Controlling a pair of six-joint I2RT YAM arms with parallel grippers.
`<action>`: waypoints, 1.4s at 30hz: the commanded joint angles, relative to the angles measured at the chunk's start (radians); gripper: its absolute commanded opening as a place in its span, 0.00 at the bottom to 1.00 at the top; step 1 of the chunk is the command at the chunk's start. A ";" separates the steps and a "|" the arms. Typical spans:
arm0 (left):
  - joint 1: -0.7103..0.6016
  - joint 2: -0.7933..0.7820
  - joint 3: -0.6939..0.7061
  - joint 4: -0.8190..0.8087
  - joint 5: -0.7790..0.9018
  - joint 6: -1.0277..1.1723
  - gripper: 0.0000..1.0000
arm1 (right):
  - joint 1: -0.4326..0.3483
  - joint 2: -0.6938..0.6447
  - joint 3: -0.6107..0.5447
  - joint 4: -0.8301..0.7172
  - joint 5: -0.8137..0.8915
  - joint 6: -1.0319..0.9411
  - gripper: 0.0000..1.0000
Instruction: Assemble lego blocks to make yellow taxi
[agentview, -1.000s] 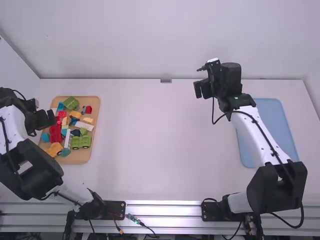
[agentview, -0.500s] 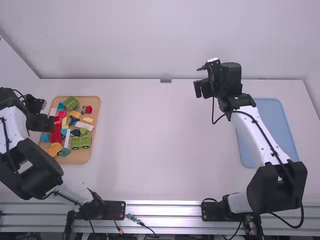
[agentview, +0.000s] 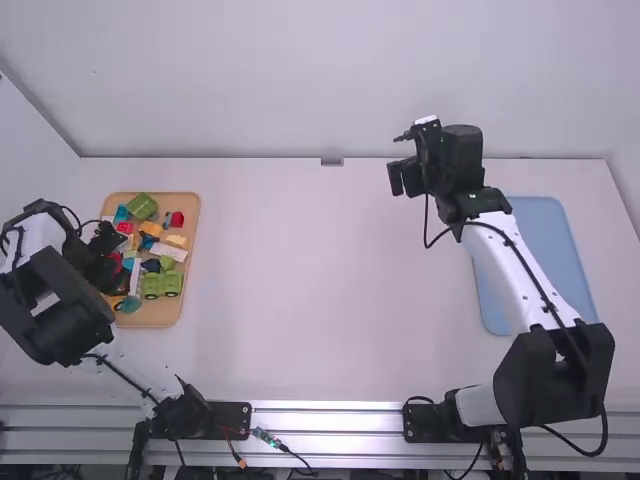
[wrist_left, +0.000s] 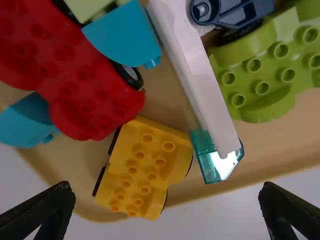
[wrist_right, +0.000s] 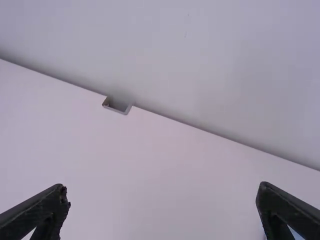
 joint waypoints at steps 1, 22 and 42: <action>0.003 0.006 -0.005 0.005 -0.030 0.071 0.95 | -0.001 0.001 0.028 0.003 0.000 0.003 0.99; 0.065 0.006 -0.032 0.043 -0.030 0.129 0.93 | 0.031 0.001 0.028 0.013 -0.002 0.002 0.99; 0.065 0.006 -0.273 0.354 -0.033 0.262 0.85 | 0.032 0.001 0.028 0.021 -0.002 0.003 0.99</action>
